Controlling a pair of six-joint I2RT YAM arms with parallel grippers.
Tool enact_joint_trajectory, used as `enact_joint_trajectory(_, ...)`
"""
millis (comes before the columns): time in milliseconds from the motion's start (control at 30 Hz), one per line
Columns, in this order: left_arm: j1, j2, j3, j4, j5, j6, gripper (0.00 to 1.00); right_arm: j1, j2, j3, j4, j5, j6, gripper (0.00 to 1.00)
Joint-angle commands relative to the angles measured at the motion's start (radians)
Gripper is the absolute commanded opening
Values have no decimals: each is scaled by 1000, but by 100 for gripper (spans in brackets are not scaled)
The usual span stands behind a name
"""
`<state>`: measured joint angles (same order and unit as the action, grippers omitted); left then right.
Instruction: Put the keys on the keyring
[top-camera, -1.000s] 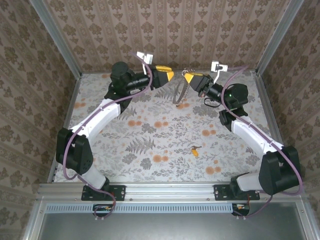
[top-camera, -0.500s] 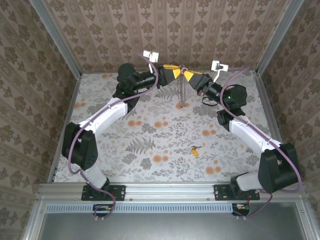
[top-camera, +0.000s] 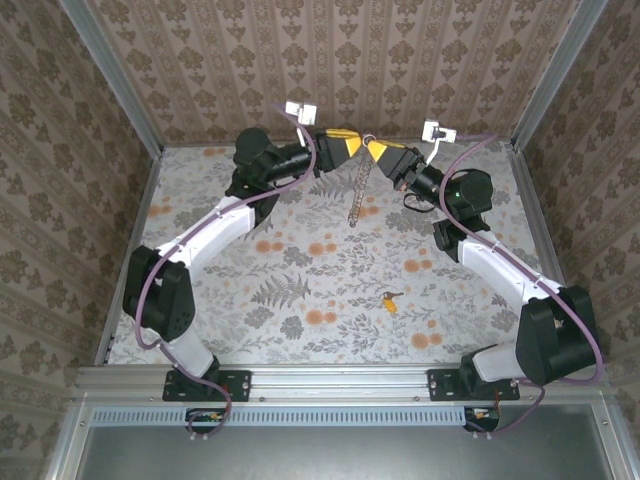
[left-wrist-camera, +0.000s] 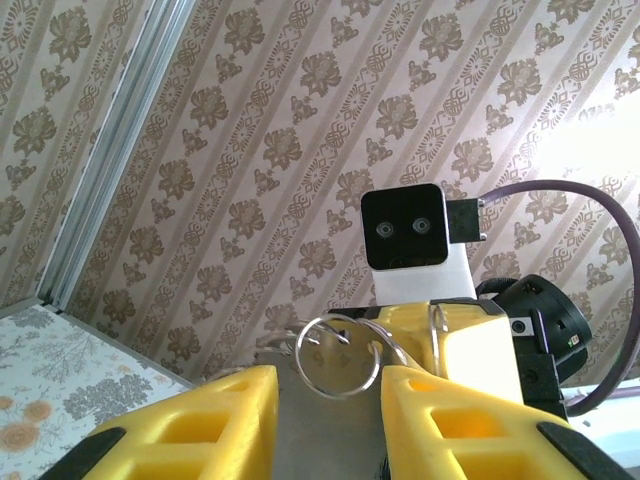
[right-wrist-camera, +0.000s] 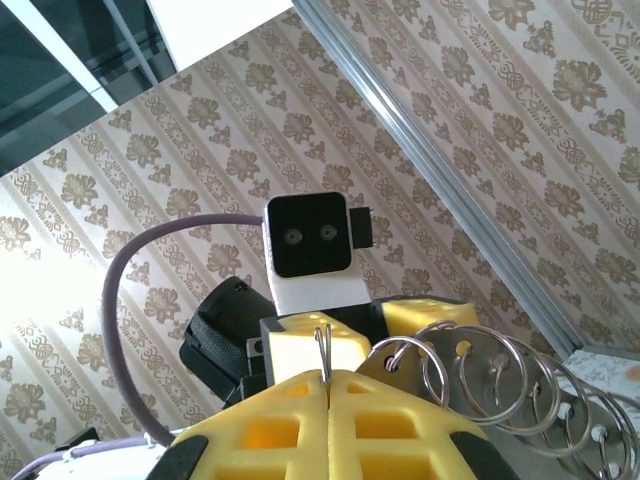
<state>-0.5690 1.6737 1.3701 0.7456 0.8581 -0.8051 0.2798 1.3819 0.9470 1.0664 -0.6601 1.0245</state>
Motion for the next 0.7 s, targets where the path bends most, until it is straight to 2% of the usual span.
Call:
enact_joint_trajectory(0, 0, -70, -22, -1, -18, 47, 34, 4, -3, 3, 27, 32, -18, 0)
enact_joint_trajectory(200, -2, -73, -7, -7, -5, 53, 34, 4, 0, 0, 24, 28, -17, 0)
enact_joint_trajectory(667, -27, -20, 68, -10, 33, 43, 29, 4, 2, 6, 14, 14, -16, 0)
